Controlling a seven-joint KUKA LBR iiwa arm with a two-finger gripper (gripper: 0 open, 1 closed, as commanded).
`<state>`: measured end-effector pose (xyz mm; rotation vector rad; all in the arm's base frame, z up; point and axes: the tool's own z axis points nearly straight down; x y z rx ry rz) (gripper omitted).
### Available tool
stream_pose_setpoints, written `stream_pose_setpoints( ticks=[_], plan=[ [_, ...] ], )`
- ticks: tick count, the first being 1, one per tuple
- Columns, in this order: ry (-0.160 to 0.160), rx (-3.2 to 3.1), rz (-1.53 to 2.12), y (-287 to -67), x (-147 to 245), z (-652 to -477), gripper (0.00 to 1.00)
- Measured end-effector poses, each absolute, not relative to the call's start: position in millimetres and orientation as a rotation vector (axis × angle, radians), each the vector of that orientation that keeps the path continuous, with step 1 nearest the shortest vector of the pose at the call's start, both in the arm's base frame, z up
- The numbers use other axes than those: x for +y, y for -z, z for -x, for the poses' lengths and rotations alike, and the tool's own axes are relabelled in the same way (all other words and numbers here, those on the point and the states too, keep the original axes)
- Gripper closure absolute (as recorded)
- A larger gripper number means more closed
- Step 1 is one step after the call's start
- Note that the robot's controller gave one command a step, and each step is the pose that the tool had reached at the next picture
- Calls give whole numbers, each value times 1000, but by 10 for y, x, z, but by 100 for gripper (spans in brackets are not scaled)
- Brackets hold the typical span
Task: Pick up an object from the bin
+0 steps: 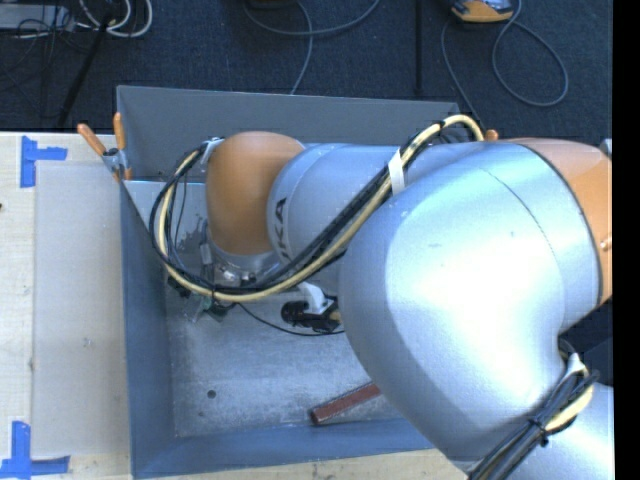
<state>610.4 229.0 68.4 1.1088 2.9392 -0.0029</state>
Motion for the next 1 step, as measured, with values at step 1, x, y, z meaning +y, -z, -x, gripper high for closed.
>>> stream_pose_setpoints(
  ticks=[1],
  plan=[
    [0, 2938, -1108, -981, 2285, -6109, 100]
  ],
)
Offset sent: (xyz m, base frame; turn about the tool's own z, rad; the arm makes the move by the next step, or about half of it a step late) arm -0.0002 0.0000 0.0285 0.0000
